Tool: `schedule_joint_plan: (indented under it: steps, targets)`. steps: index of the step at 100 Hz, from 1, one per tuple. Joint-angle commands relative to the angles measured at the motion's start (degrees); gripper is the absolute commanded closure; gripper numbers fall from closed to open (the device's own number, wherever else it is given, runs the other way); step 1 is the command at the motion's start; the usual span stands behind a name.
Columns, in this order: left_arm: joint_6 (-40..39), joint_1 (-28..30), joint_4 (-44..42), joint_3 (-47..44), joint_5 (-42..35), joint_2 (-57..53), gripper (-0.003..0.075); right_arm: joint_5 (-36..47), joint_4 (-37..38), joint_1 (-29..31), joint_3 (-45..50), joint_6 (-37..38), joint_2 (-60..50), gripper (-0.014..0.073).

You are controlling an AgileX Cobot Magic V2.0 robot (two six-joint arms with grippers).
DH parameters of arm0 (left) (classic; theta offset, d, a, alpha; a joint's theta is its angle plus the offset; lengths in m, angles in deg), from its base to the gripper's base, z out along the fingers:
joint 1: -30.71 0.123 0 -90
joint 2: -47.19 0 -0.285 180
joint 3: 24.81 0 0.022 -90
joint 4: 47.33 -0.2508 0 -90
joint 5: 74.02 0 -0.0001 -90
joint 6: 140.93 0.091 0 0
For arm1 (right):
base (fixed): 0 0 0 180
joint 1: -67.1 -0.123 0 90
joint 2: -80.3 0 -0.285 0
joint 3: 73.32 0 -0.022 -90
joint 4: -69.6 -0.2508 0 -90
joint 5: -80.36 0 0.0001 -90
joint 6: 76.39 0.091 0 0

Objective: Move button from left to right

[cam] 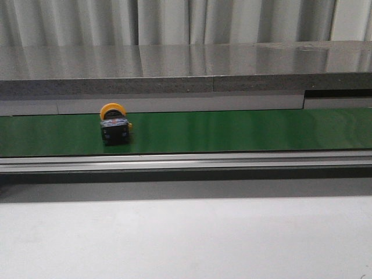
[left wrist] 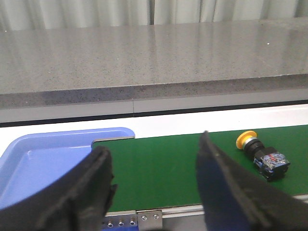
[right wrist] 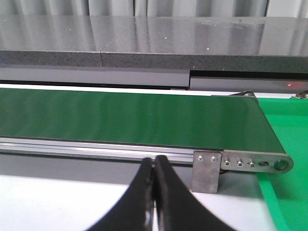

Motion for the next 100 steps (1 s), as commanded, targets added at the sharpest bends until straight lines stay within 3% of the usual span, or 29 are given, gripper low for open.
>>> schedule_joint_plan:
  steps: [1, 15, 40, 65, 100]
  targets:
    - [-0.3, -0.2, 0.7, 1.6, -4.9, 0.3, 0.0550, 4.6, 0.3, -0.2, -0.9, 0.0, -1.2, 0.0661]
    - [-0.3, -0.2, 0.7, 1.6, -4.9, 0.3, 0.0741, 4.6, 0.3, -0.2, -0.9, 0.0, -1.2, 0.0661]
    - [-0.2, -0.2, 0.7, 1.6, -4.9, 0.3, 0.0740, 4.9, 0.3, -0.2, -0.9, 0.0, -1.2, 0.0661]
    - [-0.2, -0.2, 0.7, 1.6, -4.9, 0.3, 0.0740, 11.6, -1.8, -0.2, -1.0, 0.0, -1.2, 0.0661]
    - [-0.2, -0.2, 0.7, 1.6, -4.9, 0.3, 0.0740, 5.5, -6.3, -0.2, -10.1, 0.0, 3.8, 0.0661]
